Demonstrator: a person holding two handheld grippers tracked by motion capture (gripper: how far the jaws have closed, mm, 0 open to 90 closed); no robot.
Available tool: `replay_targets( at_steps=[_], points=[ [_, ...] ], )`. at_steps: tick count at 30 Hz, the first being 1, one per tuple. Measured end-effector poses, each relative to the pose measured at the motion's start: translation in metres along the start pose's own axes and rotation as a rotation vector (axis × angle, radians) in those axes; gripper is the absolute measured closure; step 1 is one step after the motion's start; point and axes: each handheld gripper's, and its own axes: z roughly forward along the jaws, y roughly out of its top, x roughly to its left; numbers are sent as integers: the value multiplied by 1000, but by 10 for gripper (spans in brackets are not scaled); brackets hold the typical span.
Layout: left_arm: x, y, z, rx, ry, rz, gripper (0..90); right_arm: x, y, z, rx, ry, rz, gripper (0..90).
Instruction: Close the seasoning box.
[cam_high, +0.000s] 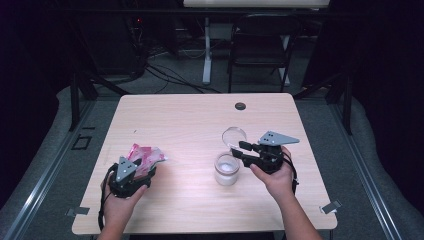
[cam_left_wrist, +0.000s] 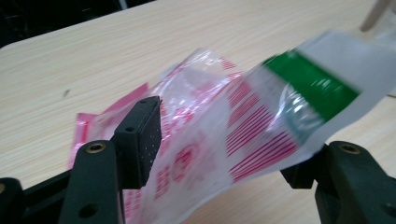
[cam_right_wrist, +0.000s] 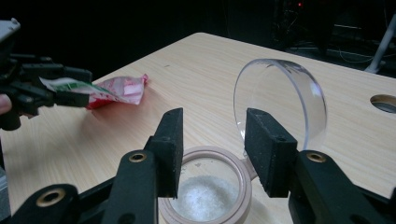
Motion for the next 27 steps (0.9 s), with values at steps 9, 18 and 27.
replay_targets(
  at_steps=[9,18,27],
  points=[
    [-27,8,9,25,-44,79,394,-3,3,-6,-17,-6,6,585],
    [-47,14,13,18,-84,115,398,-13,3,-14,-31,-43,32,591],
    [-55,19,17,17,-101,113,400,-30,-3,-11,-11,-74,67,588]
  ],
)
